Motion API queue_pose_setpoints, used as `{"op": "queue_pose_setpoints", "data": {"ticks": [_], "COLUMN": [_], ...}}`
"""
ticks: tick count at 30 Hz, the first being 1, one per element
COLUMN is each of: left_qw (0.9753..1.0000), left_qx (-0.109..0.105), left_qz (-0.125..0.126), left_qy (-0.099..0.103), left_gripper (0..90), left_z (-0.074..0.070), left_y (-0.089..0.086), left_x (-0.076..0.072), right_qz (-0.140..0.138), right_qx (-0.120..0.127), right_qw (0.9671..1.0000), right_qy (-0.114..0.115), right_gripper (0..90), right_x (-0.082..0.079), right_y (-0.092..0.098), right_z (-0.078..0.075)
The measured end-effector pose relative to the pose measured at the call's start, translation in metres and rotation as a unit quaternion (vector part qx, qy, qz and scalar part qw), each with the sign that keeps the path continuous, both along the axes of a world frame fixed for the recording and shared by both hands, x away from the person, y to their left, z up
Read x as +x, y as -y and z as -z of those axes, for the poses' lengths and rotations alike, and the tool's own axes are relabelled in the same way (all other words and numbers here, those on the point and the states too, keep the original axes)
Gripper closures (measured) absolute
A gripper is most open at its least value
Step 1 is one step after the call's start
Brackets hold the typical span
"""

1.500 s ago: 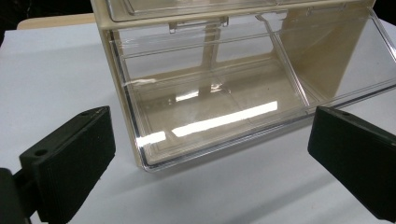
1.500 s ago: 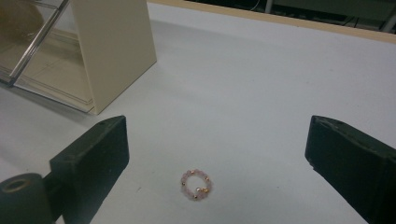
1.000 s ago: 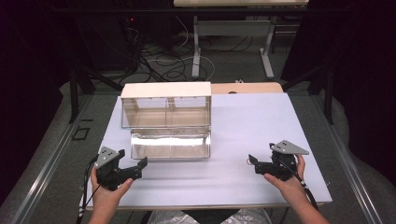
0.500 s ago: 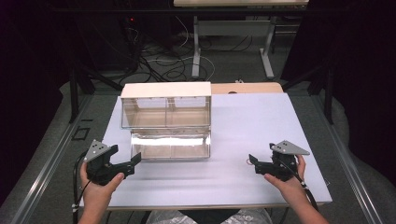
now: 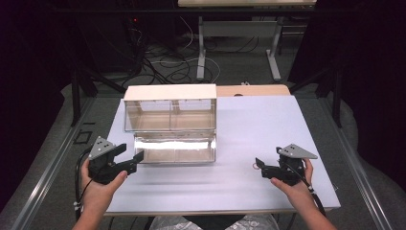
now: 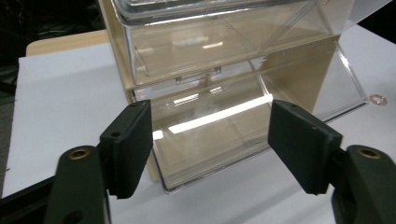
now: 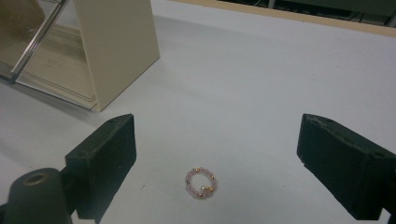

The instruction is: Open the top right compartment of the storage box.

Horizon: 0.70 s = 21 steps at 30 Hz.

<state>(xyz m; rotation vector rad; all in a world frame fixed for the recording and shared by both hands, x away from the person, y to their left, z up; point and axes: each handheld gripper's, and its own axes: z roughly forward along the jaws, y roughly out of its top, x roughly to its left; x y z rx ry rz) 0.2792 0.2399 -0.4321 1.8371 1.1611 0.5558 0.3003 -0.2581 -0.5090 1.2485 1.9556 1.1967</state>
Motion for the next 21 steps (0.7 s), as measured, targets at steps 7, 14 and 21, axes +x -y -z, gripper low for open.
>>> {"op": "queue_pose_setpoints", "data": {"ticks": [7, 14, 21], "left_qw": [0.9999, 0.9997, 0.9994], "left_qx": [0.01, 0.009, -0.007], "left_qz": [0.012, 0.024, 0.033], "left_qy": [0.001, 0.004, 0.005], "left_gripper": [43.1, 46.4, 51.8], "left_z": [-0.006, -0.012, -0.017], "left_y": [0.003, 0.008, 0.01], "left_x": [0.003, 0.004, 0.007], "right_qz": [0.0, 0.001, -0.001], "right_qx": [0.002, 0.002, 0.003], "right_qw": [1.0, 1.0, 1.0], "right_qy": [-0.001, -0.003, -0.007], "right_gripper": [12.4, 12.5, 12.5], "right_x": [0.001, 0.001, 0.002], "right_y": [0.0, 0.0, 0.001], "right_z": [0.001, 0.001, 0.001]}}
